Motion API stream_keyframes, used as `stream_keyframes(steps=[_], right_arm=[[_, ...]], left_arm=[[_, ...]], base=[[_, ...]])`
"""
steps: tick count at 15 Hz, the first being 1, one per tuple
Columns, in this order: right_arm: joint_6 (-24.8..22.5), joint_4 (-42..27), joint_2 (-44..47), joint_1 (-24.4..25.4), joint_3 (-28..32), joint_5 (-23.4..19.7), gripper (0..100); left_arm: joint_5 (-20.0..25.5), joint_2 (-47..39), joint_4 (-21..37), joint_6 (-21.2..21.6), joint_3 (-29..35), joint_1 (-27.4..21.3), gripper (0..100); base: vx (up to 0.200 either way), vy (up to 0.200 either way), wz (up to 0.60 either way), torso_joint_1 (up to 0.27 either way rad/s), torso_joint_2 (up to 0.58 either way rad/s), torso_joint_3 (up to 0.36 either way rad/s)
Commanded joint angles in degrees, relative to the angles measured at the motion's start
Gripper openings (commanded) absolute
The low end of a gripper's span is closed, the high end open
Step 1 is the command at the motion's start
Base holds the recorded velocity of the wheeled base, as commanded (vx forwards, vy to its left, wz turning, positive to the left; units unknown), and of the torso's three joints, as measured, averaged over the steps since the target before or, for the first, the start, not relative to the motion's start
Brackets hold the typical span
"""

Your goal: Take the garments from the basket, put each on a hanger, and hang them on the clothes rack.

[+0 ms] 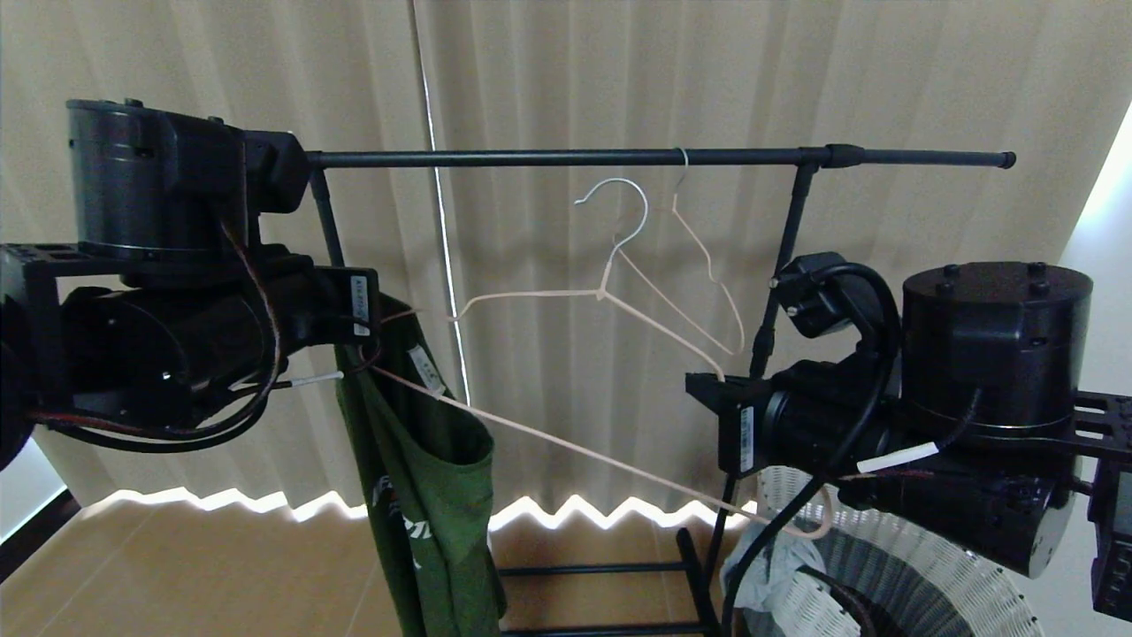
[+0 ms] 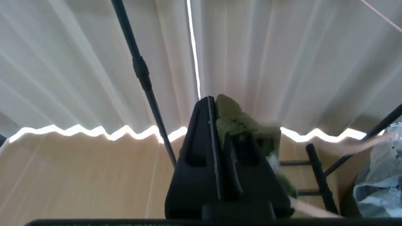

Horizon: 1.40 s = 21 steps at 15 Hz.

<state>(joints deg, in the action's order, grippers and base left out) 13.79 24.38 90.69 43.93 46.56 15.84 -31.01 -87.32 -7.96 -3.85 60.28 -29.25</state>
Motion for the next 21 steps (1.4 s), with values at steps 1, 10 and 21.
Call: stream_keyframes(steps=[1,10,21], right_arm=[[0.0,0.1,0.1,-0.8,1.2,0.0,0],[-0.3,0.1,6.5,0.0,9.3,0.2,0],[-0.3,0.3,9.6,4.3,11.6,0.1,0]], left_arm=[[0.0,0.5,0.4,0.0,-0.1,-0.5,0],[0.2,-0.2,-0.1,-0.4,1.4,-8.3,0],[20.6,0.0,-5.5,1.3,1.8,-11.0,0]], base=[[0.0,0.0,0.0,0.0,0.0,0.0],[0.0,0.0,0.0,0.0,0.0,0.0],[0.0,0.0,0.0,0.0,0.0,0.0]])
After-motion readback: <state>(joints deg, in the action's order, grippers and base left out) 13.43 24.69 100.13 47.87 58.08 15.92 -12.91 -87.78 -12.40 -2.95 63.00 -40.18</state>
